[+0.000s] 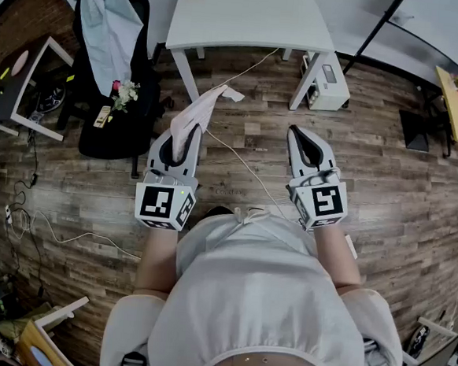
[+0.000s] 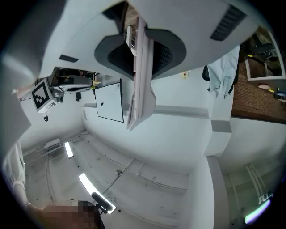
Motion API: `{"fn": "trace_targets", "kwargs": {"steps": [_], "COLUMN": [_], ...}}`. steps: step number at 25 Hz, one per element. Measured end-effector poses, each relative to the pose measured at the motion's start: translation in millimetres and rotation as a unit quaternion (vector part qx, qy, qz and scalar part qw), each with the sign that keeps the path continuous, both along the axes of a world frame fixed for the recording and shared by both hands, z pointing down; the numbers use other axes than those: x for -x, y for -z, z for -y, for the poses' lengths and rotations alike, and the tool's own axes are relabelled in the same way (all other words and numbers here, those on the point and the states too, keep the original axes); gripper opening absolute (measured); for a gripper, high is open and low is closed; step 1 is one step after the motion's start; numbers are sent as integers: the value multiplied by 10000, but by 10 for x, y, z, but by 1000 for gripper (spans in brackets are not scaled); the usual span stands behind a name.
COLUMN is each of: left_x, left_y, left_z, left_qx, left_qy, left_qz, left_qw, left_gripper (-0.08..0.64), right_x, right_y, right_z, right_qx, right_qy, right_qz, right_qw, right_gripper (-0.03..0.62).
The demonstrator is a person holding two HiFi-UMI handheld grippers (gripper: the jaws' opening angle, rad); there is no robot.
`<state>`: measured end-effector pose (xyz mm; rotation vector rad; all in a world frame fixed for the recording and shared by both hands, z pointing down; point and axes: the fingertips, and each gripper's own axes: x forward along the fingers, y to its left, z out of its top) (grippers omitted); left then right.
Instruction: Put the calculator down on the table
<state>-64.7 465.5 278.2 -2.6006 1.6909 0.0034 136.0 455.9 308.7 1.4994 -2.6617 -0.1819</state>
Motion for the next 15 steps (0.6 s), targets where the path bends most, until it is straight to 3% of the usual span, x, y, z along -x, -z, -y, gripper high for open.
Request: {"fn": "trace_targets", "kwargs": {"steps": [15], "left_x": [-246], "left_y": [-141], "left_z": [238], "left_qx": [258], "left_qy": [55], "left_qz": [-14], "left_qw": [9996], "left_gripper": [84], "right_x": [-234], "right_y": [-142], "right_z": [287], "right_qx": [205], "right_qy": [-61], "right_qz": [131], "right_qw": [9997], "right_gripper": [3]}}
